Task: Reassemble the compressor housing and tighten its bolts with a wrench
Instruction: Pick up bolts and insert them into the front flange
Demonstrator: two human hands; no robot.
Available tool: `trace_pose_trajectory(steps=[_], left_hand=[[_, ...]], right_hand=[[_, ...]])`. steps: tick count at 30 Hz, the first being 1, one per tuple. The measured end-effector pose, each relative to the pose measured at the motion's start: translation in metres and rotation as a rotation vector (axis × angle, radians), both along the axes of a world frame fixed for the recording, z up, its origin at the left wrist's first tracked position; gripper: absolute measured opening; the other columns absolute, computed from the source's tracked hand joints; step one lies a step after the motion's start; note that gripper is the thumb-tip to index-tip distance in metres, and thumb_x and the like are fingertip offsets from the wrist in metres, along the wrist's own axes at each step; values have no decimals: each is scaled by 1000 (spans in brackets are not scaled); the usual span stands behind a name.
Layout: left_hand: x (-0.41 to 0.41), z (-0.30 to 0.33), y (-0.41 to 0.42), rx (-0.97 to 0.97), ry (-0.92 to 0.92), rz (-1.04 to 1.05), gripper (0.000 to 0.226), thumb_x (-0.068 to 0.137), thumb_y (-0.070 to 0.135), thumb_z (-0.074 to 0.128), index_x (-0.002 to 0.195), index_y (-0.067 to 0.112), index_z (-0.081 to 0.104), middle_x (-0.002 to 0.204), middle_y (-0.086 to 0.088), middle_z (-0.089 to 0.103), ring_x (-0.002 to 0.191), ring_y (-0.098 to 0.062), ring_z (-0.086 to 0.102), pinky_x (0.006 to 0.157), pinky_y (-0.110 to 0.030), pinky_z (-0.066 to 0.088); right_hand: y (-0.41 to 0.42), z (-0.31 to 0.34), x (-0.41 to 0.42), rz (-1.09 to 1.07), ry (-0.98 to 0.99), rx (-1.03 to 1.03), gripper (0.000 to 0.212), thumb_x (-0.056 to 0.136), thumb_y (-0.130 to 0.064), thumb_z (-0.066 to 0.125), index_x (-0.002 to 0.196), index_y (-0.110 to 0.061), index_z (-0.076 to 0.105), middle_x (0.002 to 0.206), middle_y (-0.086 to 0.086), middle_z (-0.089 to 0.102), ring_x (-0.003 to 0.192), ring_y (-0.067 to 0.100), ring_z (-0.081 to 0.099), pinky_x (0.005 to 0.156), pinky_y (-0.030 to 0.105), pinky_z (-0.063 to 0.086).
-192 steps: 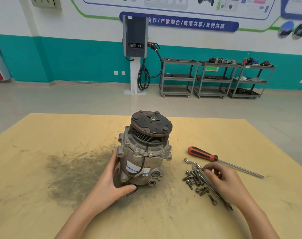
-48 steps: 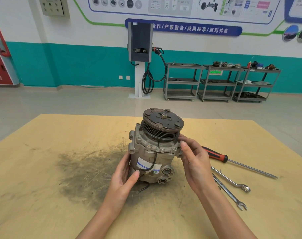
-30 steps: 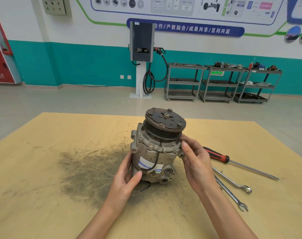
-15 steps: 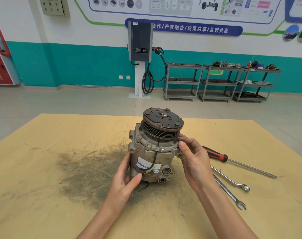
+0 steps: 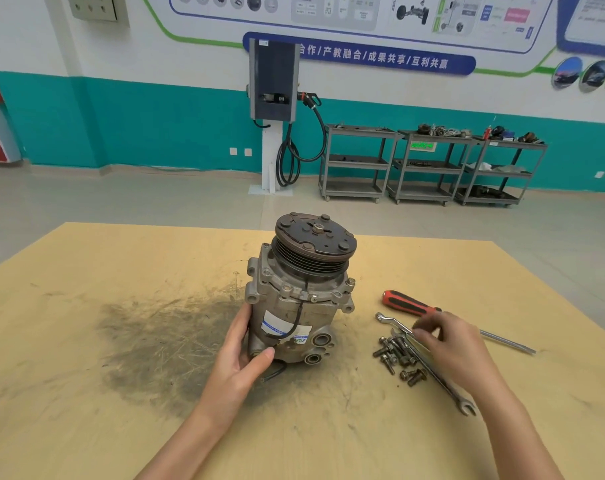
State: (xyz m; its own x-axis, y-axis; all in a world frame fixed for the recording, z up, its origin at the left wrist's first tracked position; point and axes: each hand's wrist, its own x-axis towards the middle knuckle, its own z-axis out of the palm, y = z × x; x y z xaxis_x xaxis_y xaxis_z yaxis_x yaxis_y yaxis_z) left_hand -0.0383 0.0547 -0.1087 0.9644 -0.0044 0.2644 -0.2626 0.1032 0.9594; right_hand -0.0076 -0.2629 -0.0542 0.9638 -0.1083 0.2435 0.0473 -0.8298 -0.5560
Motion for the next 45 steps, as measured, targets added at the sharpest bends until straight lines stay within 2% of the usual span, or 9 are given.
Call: trace_pose_trajectory(steps=[6, 9, 14, 20, 25, 35, 39, 41, 45], left_hand=[[0, -6, 3, -29, -6, -28, 81, 77, 23, 72, 147, 36, 33, 155, 24, 40, 141, 10, 36, 104, -5, 36], [-1, -8, 1, -34, -2, -47, 87, 76, 32, 76, 149, 38, 29, 150, 34, 41, 140, 10, 36, 103, -5, 37], [0, -11, 2, -53, 7, -56, 82, 82, 18, 68, 150, 36, 27, 145, 37, 44, 139, 11, 37, 101, -5, 38], [2, -9, 5, -64, 5, -44, 76, 83, 11, 64, 148, 31, 30, 142, 36, 49, 137, 11, 40, 101, -5, 39], [3, -9, 6, -56, 0, -32, 75, 80, 11, 63, 145, 32, 34, 143, 30, 50, 137, 10, 41, 102, -6, 39], [3, -8, 9, -43, 5, -24, 74, 79, 11, 64, 143, 33, 35, 141, 29, 51, 136, 11, 42, 100, -6, 40], [3, -8, 9, -51, 6, -26, 75, 84, 11, 70, 146, 31, 33, 146, 27, 47, 136, 11, 41, 102, -6, 39], [3, -8, 9, -52, 2, -24, 75, 84, 11, 70, 146, 31, 32, 147, 26, 44, 136, 11, 41, 101, -6, 39], [4, -9, 9, -46, 4, -31, 74, 80, 11, 63, 145, 33, 34, 141, 32, 51, 136, 11, 41, 100, -5, 39]], right_hand=[[-9, -12, 0, -92, 73, -301, 3, 91, -23, 63, 91, -21, 66, 93, -2, 57, 99, 22, 47, 75, 32, 37], [-9, -9, -1, -54, 122, -267, 8, 90, -26, 65, 83, -25, 62, 88, -6, 54, 96, 19, 49, 73, 29, 34], [-4, -4, -2, 74, 294, -309, 21, 89, -37, 66, 74, -33, 52, 84, -11, 52, 85, 12, 47, 66, 24, 32], [-9, 0, -8, 127, 460, -324, 21, 86, -45, 67, 83, -32, 51, 88, -10, 53, 79, 1, 45, 58, 16, 33], [-11, -1, -8, 117, 536, -317, 21, 88, -43, 65, 84, -29, 51, 91, -8, 56, 79, 5, 50, 57, 15, 35], [-11, -2, -6, 75, 239, -133, 21, 90, -24, 67, 82, -29, 49, 80, -10, 58, 76, 4, 50, 58, 17, 33], [-10, -8, -4, 20, 93, -75, 18, 90, -14, 64, 89, -29, 55, 84, -14, 61, 77, 4, 53, 64, 26, 36], [-6, -12, -1, 1, 7, -15, 16, 90, -11, 63, 93, -25, 58, 85, -16, 62, 76, 1, 53, 63, 20, 36], [3, -22, 5, 28, -8, -77, 16, 90, -6, 63, 95, -22, 63, 91, -7, 63, 85, 17, 55, 69, 26, 36]])
